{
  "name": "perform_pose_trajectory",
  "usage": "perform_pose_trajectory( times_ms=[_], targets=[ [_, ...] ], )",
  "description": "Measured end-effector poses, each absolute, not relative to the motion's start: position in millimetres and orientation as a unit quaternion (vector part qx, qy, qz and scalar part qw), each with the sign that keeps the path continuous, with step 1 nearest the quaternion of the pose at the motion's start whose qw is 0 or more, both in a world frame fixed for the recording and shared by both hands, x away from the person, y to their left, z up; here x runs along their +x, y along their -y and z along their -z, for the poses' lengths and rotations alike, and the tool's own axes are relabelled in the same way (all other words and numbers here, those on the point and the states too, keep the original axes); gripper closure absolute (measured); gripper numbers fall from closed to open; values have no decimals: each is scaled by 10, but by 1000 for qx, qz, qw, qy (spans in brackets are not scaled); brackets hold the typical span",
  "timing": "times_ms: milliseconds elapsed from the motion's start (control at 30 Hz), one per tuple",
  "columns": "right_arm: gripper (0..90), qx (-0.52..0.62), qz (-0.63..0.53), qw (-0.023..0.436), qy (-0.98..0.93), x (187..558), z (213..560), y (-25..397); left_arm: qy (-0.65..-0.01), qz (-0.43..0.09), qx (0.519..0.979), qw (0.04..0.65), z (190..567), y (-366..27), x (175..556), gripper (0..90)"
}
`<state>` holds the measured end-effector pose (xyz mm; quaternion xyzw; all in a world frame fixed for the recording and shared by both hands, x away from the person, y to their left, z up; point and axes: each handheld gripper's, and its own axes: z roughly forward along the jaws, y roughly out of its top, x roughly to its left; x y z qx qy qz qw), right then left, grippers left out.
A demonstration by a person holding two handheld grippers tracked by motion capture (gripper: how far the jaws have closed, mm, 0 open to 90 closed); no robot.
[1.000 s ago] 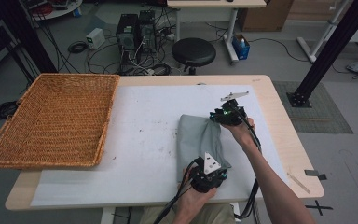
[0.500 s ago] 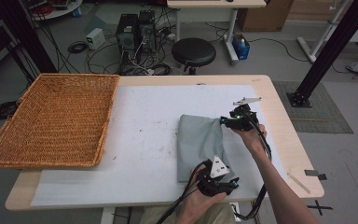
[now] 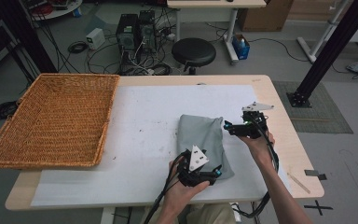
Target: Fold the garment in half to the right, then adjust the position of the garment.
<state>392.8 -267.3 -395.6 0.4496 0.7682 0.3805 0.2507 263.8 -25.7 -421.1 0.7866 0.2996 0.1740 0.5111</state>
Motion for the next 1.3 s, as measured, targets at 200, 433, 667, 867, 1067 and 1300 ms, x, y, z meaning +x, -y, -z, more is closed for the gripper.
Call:
perform_pose_trajectory(
  times_ms=[200,433,667,867,1067,1300],
  targets=[
    [130,449,-380,241,-772,3826,3993,2707,-317,-180,781,508,4209,139,2668,270],
    [131,448,-388,240,-769,3726,4003,2734,-326,-179,781,502,4244,102,2684,268],
    [131,439,-395,231,-773,3607,4018,2727,-337,-180,776,502,4254,39,2704,268],
    [131,432,-392,230,-779,3540,4041,2707,-350,-193,770,498,4204,-138,2793,268],
    [131,428,-395,224,-782,3394,4085,2719,-358,-215,769,484,4045,-377,3048,268],
    [131,417,-399,225,-785,3238,4090,2733,-364,-233,765,478,3825,-555,3577,268]
  ],
)
